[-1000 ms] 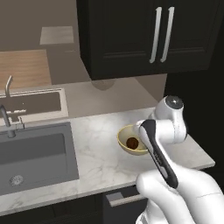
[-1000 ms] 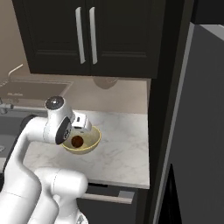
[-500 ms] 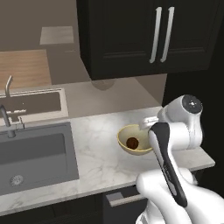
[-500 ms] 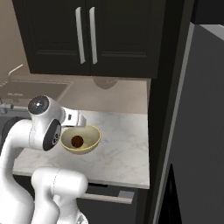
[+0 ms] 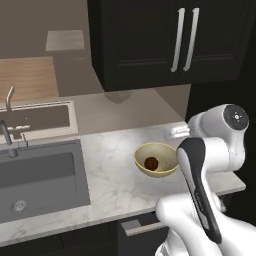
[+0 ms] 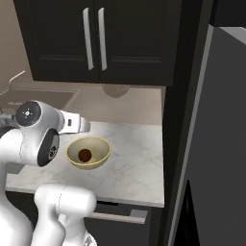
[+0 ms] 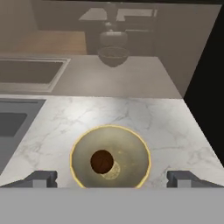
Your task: Take the bell pepper, bell pepper, and orange from the freezer and place them in the bowl on the counter.
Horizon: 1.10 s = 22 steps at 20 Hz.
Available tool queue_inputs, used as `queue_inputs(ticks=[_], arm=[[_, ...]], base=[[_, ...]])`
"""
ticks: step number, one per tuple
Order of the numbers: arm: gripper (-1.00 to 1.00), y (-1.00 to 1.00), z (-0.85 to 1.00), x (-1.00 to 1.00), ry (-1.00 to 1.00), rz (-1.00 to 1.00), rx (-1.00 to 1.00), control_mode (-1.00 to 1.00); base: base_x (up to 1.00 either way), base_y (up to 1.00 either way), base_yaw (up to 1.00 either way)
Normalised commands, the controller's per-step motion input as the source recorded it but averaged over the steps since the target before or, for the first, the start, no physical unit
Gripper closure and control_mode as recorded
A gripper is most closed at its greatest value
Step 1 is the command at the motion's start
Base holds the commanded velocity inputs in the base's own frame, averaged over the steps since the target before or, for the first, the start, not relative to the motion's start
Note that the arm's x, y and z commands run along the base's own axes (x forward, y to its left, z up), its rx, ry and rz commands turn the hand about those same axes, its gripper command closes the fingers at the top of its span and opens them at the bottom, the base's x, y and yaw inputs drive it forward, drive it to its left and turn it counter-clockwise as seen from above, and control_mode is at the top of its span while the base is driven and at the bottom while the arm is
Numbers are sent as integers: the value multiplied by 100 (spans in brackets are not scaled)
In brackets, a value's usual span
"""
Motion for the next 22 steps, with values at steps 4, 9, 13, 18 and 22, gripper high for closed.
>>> queue_inputs(ticks=[4,9,13,18,22], arm=[[-100,0,24,-17,-18,0,0,-100],[-100,0,19,-27,-20,0,0,-100],[-100,0,26,-30,-18,0,0,-100],[-100,0,8,-81,-16,0,0,-100],[-100,2,18,-86,-5,0,-1,-100]], base=[[0,0,0],[0,0,0],[0,0,0],[0,0,0],[0,0,0]])
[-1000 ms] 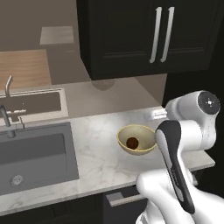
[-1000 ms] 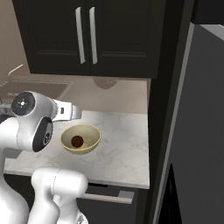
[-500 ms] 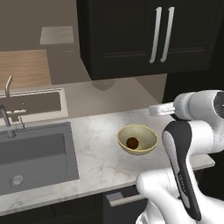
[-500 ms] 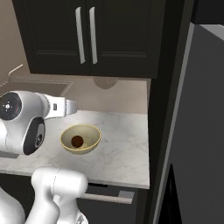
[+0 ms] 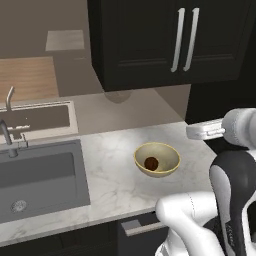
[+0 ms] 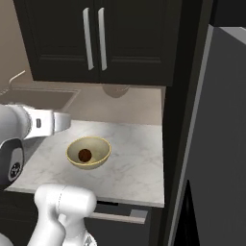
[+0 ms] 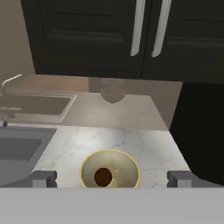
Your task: Take the bell pepper, bell pepper, and orange from the freezer and place them in the bowl on the counter.
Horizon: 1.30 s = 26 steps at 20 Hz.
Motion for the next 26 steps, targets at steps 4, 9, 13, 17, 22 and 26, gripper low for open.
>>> queue_inputs(ticks=[4,9,13,17,22,26], arm=[[-100,0,24,-73,-1,0,0,-100],[-100,0,18,-71,0,0,0,-100],[-100,0,0,-94,2,0,0,-100],[-100,0,5,-58,0,0,0,-100],[-100,0,7,-6,-1,0,0,-100],[-100,3,0,7,17,0,0,-100]], base=[[0,0,0],[0,0,0],[0,0,0],[0,0,0],[0,0,0],[0,0,0]])
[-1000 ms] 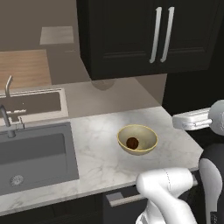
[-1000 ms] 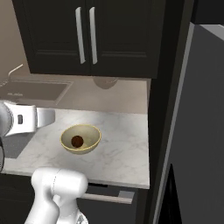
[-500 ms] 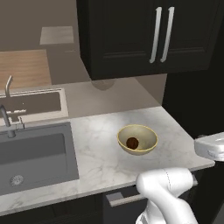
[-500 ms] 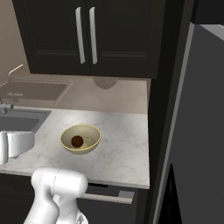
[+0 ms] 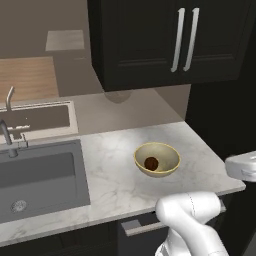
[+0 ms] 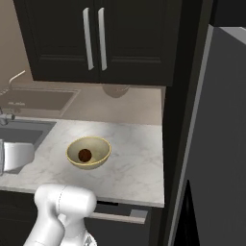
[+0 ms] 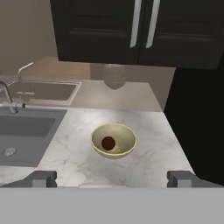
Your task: Take the bell pepper, bell pepper, and orange from the freezer and place them in the bowl on the counter.
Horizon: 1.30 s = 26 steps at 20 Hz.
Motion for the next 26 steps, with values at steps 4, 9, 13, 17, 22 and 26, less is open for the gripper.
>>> queue_inputs(ticks=[4,9,13,17,22,26], arm=[[-100,3,0,24,45,0,0,-100],[-100,0,-3,24,50,0,0,-100],[-100,3,-14,2,25,0,0,-100],[-100,0,-24,0,9,0,0,-100],[-100,0,-22,-2,0,0,0,-100],[-100,0,-1,-1,0,0,0,-100]], base=[[0,0,0],[0,0,0],[0,0,0],[0,0,0],[0,0,0],[0,0,0]])
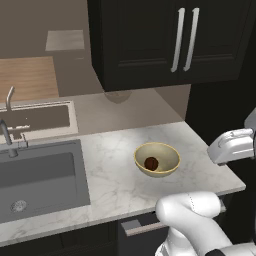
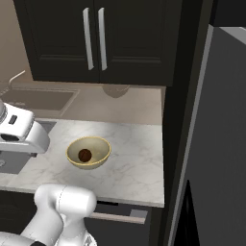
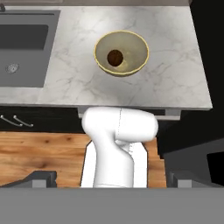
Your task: Take the bell pepper, bell pepper, and orange from the freezer and place them in the bowl on the counter.
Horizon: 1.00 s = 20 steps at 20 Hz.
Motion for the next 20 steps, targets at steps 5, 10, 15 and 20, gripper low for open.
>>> queue_inputs(ticks=[5,10,15,20], arm=[[-100,0,0,0,0,0,0,-100],[-100,0,0,0,0,0,0,100],[-100,0,0,0,0,0,0,100],[-100,0,0,0,0,0,0,100]], base=[[0,0,0],[-25,0,-1],[-100,22,-7],[-100,45,-19]])
